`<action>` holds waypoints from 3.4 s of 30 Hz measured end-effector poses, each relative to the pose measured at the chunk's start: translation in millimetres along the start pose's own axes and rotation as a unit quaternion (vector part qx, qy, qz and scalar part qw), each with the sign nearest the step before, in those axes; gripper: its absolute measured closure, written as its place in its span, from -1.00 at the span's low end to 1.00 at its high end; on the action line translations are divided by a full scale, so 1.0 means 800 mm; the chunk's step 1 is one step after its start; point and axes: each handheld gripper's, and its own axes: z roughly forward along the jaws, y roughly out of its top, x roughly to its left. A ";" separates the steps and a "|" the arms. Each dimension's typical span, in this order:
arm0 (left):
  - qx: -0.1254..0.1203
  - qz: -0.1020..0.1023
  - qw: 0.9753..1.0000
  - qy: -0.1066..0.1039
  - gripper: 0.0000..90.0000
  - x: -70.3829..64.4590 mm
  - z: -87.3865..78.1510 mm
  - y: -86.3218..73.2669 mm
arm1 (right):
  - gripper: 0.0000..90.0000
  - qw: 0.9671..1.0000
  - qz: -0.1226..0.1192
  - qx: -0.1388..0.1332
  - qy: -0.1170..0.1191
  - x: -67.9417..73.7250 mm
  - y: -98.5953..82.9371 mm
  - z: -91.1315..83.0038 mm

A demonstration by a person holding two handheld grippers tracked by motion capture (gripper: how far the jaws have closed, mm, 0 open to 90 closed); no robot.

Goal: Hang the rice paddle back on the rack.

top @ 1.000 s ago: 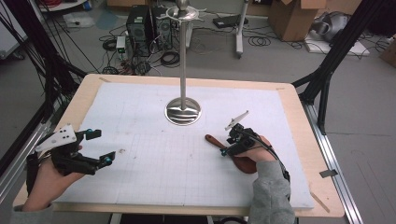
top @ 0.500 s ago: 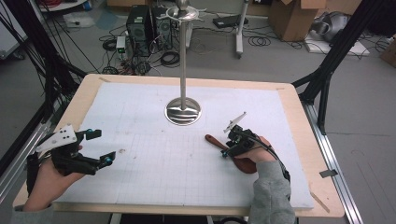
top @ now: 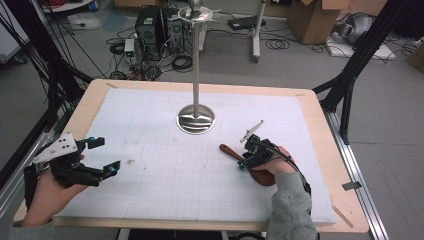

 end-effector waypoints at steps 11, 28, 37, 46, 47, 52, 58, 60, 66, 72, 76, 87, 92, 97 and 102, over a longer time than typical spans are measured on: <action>-0.001 0.000 1.000 0.003 -0.96 0.001 -0.001 0.000 | 0.39 1.000 -0.021 0.014 -0.019 0.005 0.001 0.000; 0.001 -0.003 1.000 0.007 -0.96 0.005 -0.002 -0.003 | 0.61 0.999 -0.003 0.033 -0.023 0.008 0.006 -0.001; 0.001 -0.006 1.000 0.006 -0.96 0.005 -0.002 -0.003 | 0.65 0.999 -0.004 0.027 -0.024 0.005 0.007 -0.002; 0.000 -0.006 1.000 0.006 -0.96 0.005 -0.002 -0.004 | 0.67 0.999 -0.006 0.006 -0.032 0.006 0.010 -0.007; 0.001 -0.006 1.000 0.006 -0.96 0.005 -0.002 -0.004 | 0.67 0.999 -0.007 0.004 -0.032 0.006 0.010 -0.008; 0.001 -0.005 1.000 0.006 -0.96 0.005 -0.002 -0.003 | 0.67 0.999 -0.003 -0.011 -0.038 0.005 0.010 -0.012; 0.001 -0.004 1.000 0.006 -0.96 0.005 -0.002 -0.003 | 0.68 0.998 0.007 -0.038 -0.058 0.004 0.010 -0.021; 0.001 -0.004 1.000 0.007 -0.96 0.005 -0.002 -0.003 | 0.68 0.997 0.008 -0.047 -0.060 0.004 0.009 -0.025; 0.005 -0.004 1.000 0.007 -0.96 0.005 -0.002 -0.004 | 0.68 0.996 0.015 -0.066 -0.064 0.003 0.008 -0.031; 0.002 -0.003 1.000 0.007 -0.96 0.005 -0.003 -0.003 | 0.68 0.994 0.015 -0.093 -0.059 0.002 0.005 -0.039; 0.004 -0.004 1.000 0.007 -0.96 0.004 -0.002 -0.003 | 0.68 0.991 0.015 -0.115 -0.065 0.003 0.005 -0.047; 0.001 0.000 1.000 0.009 -0.96 0.003 0.000 -0.003 | 0.69 0.978 0.020 -0.198 -0.060 0.002 0.000 -0.068; -0.007 0.004 1.000 0.007 -0.95 0.001 -0.003 0.000 | 0.69 0.972 0.021 -0.227 -0.060 0.002 -0.002 -0.074; -0.003 0.002 1.000 0.008 -0.95 0.002 -0.002 -0.002 | 0.70 0.965 0.028 -0.253 -0.060 0.003 -0.004 -0.080; -0.002 0.002 1.000 0.005 -0.95 0.002 -0.001 -0.002 | 0.71 0.955 0.036 -0.289 -0.053 0.001 -0.008 -0.087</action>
